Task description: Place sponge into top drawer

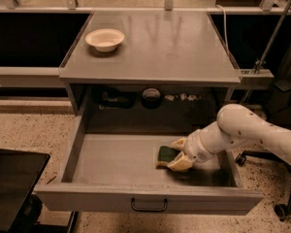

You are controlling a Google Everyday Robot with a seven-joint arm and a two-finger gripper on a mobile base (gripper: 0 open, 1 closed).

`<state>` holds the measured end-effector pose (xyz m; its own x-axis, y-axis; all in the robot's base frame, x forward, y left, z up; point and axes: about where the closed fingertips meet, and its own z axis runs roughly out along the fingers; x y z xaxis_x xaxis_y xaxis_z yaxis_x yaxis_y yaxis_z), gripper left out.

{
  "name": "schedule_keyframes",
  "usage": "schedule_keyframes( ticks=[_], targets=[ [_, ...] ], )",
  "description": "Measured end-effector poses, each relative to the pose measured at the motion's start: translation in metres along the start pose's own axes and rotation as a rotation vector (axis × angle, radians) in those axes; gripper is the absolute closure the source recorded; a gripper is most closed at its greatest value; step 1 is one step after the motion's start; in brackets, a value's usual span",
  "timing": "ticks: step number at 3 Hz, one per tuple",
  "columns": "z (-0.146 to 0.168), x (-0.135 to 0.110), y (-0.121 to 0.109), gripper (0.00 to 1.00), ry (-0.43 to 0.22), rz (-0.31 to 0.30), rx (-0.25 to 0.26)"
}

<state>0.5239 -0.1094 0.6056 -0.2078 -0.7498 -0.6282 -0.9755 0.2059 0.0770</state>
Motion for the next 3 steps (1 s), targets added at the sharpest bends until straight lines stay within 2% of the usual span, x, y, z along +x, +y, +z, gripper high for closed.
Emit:
schedule_keyframes(
  ticks=[1, 2, 3],
  targets=[
    [0.0021, 0.0016, -0.0001, 1.00, -0.002, 0.007, -0.004],
    [0.0021, 0.0015, -0.0001, 0.81, -0.002, 0.007, -0.004],
    [0.0022, 0.0015, -0.0001, 0.58, -0.002, 0.007, -0.004]
  ],
)
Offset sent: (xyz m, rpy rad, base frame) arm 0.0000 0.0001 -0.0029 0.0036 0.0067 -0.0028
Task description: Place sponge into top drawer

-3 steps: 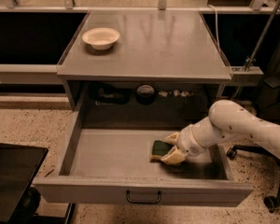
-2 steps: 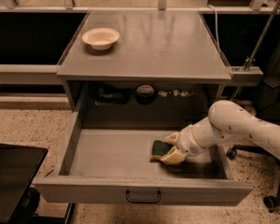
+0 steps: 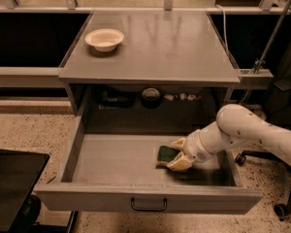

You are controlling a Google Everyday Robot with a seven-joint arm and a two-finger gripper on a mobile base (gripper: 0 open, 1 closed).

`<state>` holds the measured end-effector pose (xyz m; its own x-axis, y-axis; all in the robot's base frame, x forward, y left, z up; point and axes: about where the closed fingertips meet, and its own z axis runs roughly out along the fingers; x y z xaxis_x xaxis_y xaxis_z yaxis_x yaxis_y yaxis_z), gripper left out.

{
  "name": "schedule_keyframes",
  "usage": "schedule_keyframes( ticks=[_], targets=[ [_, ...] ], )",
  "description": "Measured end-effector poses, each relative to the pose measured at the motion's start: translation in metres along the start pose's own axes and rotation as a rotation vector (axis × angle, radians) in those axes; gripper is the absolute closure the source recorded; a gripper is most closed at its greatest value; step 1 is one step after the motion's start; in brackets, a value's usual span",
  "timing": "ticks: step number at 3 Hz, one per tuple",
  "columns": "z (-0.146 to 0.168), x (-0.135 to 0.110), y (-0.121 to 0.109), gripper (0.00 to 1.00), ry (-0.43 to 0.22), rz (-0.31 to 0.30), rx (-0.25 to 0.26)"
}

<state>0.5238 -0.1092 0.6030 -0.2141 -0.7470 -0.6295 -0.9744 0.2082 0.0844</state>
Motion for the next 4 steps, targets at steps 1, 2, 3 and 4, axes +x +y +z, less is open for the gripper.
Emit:
schedule_keyframes(
  ticks=[1, 2, 3, 4],
  targets=[
    [0.0000, 0.0000, 0.0000, 0.35, 0.000, 0.000, 0.000],
    [0.0000, 0.0000, 0.0000, 0.12, 0.000, 0.000, 0.000],
    [0.0001, 0.0000, 0.0000, 0.00, 0.000, 0.000, 0.000],
    [0.0001, 0.0000, 0.0000, 0.00, 0.000, 0.000, 0.000]
  ],
)
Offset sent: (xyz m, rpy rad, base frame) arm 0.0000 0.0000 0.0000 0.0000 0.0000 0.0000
